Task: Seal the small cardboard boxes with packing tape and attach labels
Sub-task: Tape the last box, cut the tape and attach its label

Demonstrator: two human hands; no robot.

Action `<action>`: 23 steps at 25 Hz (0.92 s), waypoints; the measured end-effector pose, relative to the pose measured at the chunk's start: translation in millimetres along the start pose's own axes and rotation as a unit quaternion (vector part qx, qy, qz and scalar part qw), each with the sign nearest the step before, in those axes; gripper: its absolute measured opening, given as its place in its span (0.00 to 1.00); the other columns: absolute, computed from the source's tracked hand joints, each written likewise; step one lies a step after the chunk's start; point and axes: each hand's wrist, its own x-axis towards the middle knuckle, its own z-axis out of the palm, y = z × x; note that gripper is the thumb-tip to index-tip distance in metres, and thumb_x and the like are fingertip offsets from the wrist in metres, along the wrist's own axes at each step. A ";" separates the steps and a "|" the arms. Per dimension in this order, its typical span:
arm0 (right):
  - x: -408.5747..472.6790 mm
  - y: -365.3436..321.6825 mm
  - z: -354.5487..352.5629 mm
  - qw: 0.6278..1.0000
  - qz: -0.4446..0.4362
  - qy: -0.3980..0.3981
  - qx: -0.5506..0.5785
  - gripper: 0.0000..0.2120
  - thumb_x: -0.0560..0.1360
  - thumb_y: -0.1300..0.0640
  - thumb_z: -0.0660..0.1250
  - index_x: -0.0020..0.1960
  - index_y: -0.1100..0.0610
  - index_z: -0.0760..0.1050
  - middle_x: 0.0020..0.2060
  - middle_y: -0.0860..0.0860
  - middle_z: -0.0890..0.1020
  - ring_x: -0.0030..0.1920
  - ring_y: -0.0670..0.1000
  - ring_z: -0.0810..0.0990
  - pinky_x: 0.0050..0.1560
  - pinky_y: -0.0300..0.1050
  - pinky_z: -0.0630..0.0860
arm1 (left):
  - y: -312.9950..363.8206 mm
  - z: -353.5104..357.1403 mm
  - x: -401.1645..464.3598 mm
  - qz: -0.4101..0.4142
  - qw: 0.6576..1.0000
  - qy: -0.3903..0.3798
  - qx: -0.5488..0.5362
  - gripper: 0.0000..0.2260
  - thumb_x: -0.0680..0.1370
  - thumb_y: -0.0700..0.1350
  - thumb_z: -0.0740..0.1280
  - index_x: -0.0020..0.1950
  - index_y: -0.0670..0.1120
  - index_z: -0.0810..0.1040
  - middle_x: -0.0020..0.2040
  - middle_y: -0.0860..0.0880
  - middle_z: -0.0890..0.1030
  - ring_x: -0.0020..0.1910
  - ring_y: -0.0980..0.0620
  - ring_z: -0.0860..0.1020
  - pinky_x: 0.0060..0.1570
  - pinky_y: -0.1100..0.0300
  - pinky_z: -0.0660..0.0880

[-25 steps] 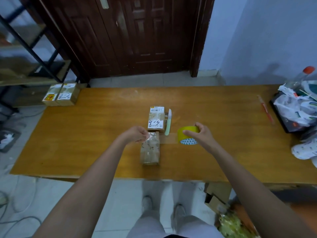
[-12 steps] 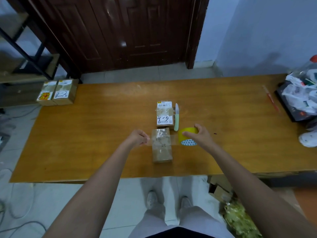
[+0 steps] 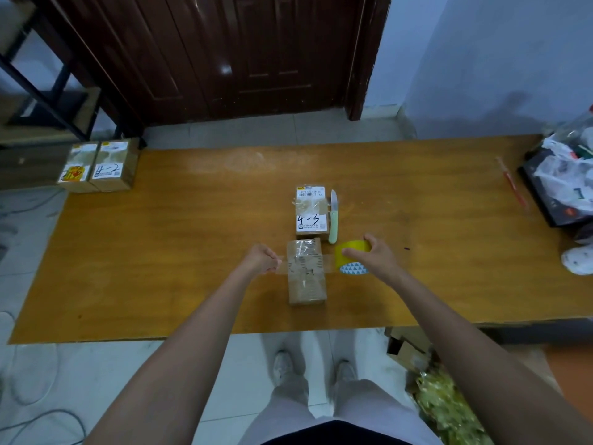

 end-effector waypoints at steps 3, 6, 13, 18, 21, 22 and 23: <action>0.8 1.8 2.4 1.000 -0.005 0.004 -0.010 0.29 0.72 0.47 0.73 0.66 0.56 0.67 0.55 0.58 0.77 0.49 0.55 0.79 0.41 0.43 0.75 | -2.3 7.8 6.3 0.001 1.000 0.023 -0.010 0.05 0.77 0.36 0.69 0.45 0.42 0.74 0.40 0.46 0.78 0.38 0.53 0.77 0.43 0.59 0.77; 5.5 5.0 8.3 1.000 0.004 0.005 -0.028 0.25 0.71 0.46 0.73 0.60 0.52 0.66 0.53 0.56 0.76 0.51 0.56 0.79 0.46 0.48 0.77 | -5.6 19.4 10.3 -0.006 0.998 0.050 0.026 0.05 0.77 0.38 0.69 0.44 0.44 0.73 0.45 0.44 0.79 0.45 0.48 0.79 0.45 0.57 0.77; 11.6 12.2 29.6 0.998 0.018 0.020 -0.056 0.34 0.71 0.44 0.73 0.69 0.61 0.67 0.60 0.56 0.75 0.58 0.57 0.77 0.57 0.55 0.77 | -1.2 37.6 13.1 -0.017 0.996 0.070 0.059 0.10 0.78 0.38 0.66 0.38 0.47 0.70 0.43 0.44 0.79 0.47 0.45 0.78 0.52 0.50 0.76; 10.7 13.4 33.0 0.993 -0.006 0.041 -0.108 0.36 0.71 0.42 0.71 0.70 0.62 0.67 0.62 0.57 0.74 0.62 0.56 0.73 0.61 0.51 0.73 | -3.8 52.3 -1.1 0.013 0.985 0.156 0.075 0.10 0.76 0.36 0.66 0.57 0.39 0.73 0.57 0.41 0.75 0.55 0.41 0.76 0.51 0.51 0.74; 10.3 16.9 25.4 0.993 -0.002 0.045 -0.105 0.37 0.72 0.40 0.70 0.71 0.62 0.66 0.65 0.58 0.72 0.64 0.56 0.71 0.60 0.49 0.70 | 8.4 70.6 -20.7 0.069 0.970 0.228 0.041 0.10 0.75 0.37 0.66 0.57 0.40 0.74 0.59 0.42 0.75 0.56 0.45 0.75 0.49 0.57 0.74; 10.8 17.1 23.5 0.994 0.001 0.042 -0.101 0.37 0.72 0.40 0.70 0.72 0.62 0.65 0.66 0.58 0.71 0.65 0.56 0.70 0.61 0.49 0.69 | 13.9 81.4 -28.0 0.074 0.973 0.214 0.047 0.13 0.76 0.42 0.67 0.59 0.41 0.72 0.61 0.43 0.73 0.56 0.47 0.74 0.50 0.58 0.74; 11.0 17.3 22.5 0.995 0.004 0.036 -0.098 0.38 0.72 0.39 0.69 0.72 0.62 0.64 0.67 0.57 0.71 0.65 0.57 0.70 0.62 0.49 0.69 | 18.2 94.7 -34.1 0.066 0.978 0.187 0.069 0.21 0.75 0.49 0.69 0.64 0.41 0.70 0.63 0.43 0.70 0.58 0.46 0.73 0.53 0.57 0.74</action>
